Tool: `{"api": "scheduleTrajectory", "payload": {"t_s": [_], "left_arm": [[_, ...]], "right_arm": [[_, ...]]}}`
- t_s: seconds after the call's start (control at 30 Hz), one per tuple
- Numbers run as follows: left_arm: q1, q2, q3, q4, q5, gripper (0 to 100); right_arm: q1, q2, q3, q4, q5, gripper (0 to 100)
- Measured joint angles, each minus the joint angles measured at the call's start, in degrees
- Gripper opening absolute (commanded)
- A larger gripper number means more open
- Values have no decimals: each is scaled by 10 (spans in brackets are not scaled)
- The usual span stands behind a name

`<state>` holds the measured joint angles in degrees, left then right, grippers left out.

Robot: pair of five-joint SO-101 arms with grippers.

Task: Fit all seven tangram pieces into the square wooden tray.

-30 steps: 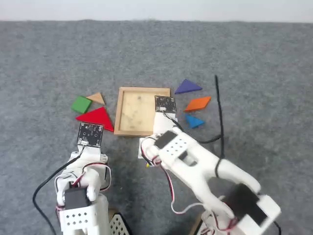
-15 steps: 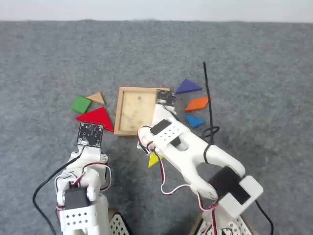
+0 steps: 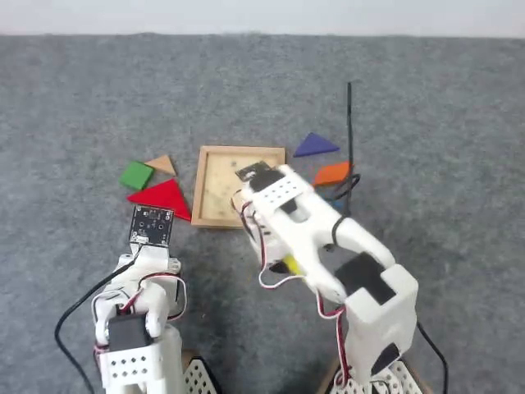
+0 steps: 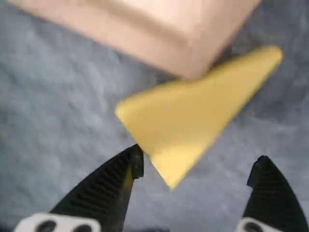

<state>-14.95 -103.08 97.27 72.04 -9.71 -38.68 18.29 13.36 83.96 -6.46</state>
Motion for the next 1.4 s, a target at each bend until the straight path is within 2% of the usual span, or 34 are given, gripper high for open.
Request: {"api": "scheduleTrajectory", "payload": {"t_s": [0.13,0.3,0.37,0.57,0.7,0.97,1.4], "left_arm": [[0,0,0,0,0,12],[0,0,0,0,0,12],[0,0,0,0,0,12],[0,0,0,0,0,12],[0,0,0,0,0,12],[0,0,0,0,0,12],[0,0,0,0,0,12]], "right_arm": [[4,0,-1,34,55,346],[-18,-15,3,37,56,346],[-35,-48,19,20,25,346],[-44,-99,88,-127,-164,346],[-46,-99,100,-186,-217,346],[-27,-73,100,-239,-258,346],[-21,-45,98,-258,-251,346]]}}
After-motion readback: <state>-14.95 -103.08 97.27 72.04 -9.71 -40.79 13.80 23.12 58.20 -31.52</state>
